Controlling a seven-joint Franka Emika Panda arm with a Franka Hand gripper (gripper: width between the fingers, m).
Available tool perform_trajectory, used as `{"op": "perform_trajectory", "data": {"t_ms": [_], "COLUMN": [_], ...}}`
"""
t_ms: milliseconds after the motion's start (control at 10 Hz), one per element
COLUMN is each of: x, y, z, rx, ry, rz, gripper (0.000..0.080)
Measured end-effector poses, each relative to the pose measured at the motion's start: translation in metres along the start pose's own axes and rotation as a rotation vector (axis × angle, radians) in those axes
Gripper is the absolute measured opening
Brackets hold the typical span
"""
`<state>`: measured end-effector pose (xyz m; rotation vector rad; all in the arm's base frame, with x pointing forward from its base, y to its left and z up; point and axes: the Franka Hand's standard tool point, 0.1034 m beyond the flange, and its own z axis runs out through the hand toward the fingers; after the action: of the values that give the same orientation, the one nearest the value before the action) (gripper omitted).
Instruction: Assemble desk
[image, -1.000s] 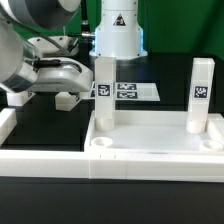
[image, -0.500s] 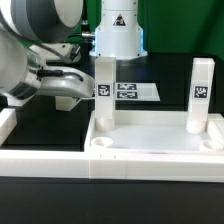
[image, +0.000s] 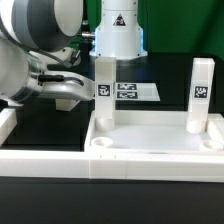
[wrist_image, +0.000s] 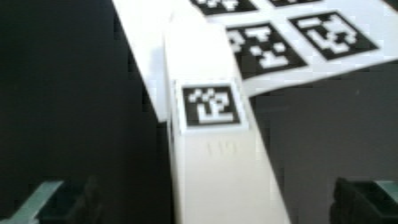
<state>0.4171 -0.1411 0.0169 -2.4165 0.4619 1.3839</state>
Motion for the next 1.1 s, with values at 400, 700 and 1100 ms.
{"op": "perform_trajectory", "data": {"t_ms": [400,700,1100], "x": [0.0085,0.0095,0.0096], "y": [-0.0043,-0.0042,-0.0059], "z": [0.0034,0.0057,0.0060], "rx": [-0.018,-0.019,-0.022], "ry": [-0.011,-0.016,-0.016], "rz": [-0.004,-0.003,-0.006], "gripper": [0.0649,0.0383,0.0288]}}
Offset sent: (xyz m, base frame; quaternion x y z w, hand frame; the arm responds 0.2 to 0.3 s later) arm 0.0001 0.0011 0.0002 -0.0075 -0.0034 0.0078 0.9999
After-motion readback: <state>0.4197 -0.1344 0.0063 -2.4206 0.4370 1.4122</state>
